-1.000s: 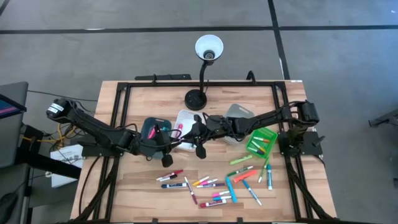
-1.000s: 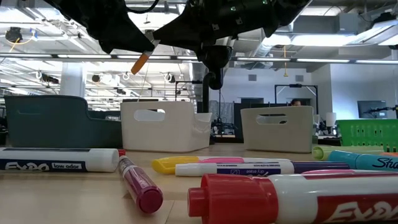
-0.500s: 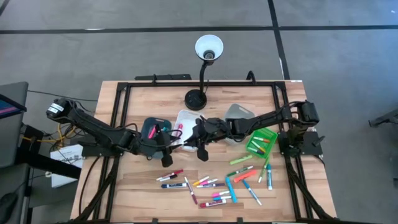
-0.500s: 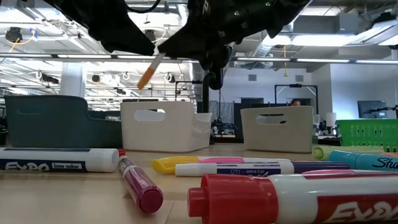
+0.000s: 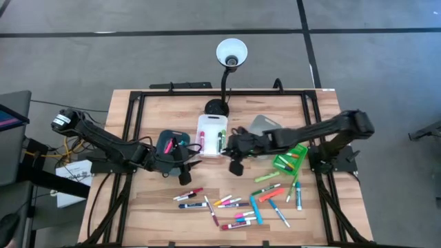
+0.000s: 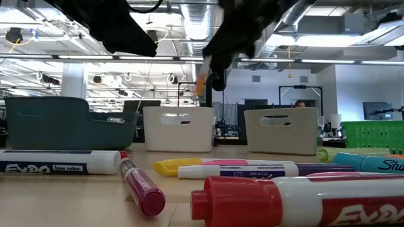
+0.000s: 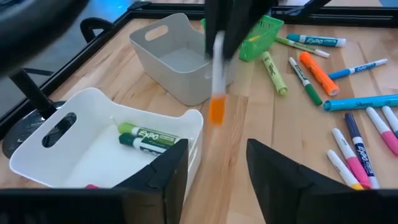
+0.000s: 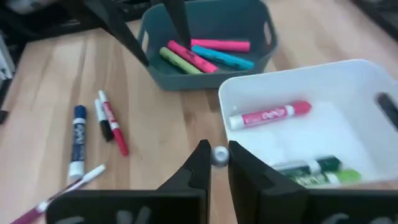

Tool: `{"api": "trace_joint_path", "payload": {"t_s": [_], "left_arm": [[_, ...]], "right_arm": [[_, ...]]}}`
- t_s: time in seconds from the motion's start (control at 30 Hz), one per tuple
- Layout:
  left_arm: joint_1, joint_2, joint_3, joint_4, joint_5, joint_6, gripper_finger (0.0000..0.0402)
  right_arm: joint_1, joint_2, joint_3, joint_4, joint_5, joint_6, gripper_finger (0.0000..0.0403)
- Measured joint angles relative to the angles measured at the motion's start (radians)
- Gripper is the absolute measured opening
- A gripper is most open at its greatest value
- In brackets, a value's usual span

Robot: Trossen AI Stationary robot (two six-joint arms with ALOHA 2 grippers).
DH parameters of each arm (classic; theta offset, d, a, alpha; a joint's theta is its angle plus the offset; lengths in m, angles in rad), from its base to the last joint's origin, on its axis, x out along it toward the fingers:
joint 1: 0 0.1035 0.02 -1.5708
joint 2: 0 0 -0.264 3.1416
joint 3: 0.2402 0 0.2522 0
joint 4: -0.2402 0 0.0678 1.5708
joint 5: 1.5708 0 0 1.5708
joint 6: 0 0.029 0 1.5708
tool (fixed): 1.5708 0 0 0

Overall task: Pick & Place Markers
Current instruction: Put the orange mini marker into the green bin

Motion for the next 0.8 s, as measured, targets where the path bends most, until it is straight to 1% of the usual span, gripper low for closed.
{"api": "trace_joint_path", "payload": {"t_s": [0.17,0.33,0.43,0.53,0.67,0.8], "left_arm": [[0.000,0.000,0.000,0.000,0.003,-0.003,0.0161],[0.000,0.000,0.000,0.000,0.003,-0.003,0.0159],[0.000,0.000,0.000,0.001,0.003,-0.003,0.0159],[0.000,0.000,0.000,0.006,0.003,-0.003,0.0159],[0.000,0.000,0.000,0.007,0.003,-0.003,0.0159],[0.000,0.000,0.000,0.008,0.003,-0.003,0.0160]], "right_arm": [[0.038,-0.154,0.001,-0.187,0.058,0.072,0.0032],[0.056,-0.253,0.001,-0.527,0.144,0.273,0.0019],[0.056,-0.275,0.001,-0.744,0.145,0.429,0.0023],[0.057,-0.280,0.001,-0.915,0.145,0.547,0.0031],[0.057,-0.280,0.001,-1.083,0.138,0.654,0.0025],[0.055,-0.279,0.001,-1.192,0.138,0.717,0.0020]]}}
